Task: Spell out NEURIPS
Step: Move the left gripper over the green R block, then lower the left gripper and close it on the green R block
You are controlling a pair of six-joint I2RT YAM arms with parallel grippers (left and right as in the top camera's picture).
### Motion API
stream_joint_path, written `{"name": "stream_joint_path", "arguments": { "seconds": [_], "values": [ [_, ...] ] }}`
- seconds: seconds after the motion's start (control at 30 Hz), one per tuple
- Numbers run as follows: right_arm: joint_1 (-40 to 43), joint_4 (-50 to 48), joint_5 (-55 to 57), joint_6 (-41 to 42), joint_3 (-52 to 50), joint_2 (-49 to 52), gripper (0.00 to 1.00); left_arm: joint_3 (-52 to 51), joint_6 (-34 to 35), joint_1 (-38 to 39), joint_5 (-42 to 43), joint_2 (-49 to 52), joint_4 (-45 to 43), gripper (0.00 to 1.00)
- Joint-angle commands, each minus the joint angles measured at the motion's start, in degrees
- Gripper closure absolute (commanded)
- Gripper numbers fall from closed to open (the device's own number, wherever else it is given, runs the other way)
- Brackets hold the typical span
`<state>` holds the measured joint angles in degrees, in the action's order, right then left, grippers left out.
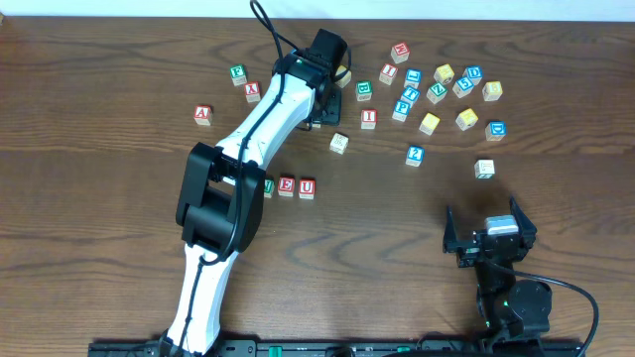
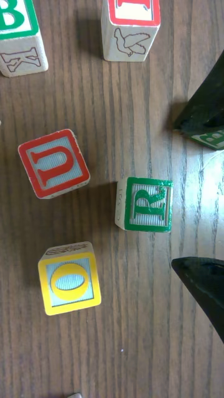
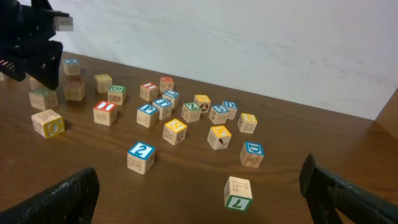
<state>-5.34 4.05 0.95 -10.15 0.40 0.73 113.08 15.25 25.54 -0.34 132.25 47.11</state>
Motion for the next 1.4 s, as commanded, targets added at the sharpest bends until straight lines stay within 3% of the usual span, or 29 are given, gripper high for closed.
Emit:
{"name": "stream_joint_path", "arguments": {
  "seconds": [0.0,1.17,1.37],
  "values": [
    [0.5,0.2,-0.1,-0.4,-0.1,-0.3,0.01,1.3,-0.7,-0.2,-0.7,0.3,-0.1,0.38],
    [0.5,0.2,0.0,-0.4,-0.1,-0.2,0.01,1.3,-1.5,-0.9,-3.3,4.3,-2.8,0.39],
    [0.5,0.2,0.0,-0.4,-0.1,-0.2,0.01,1.3,-1.5,-0.9,-3.3,4.3,-3.1,0.47]
  ]
}}
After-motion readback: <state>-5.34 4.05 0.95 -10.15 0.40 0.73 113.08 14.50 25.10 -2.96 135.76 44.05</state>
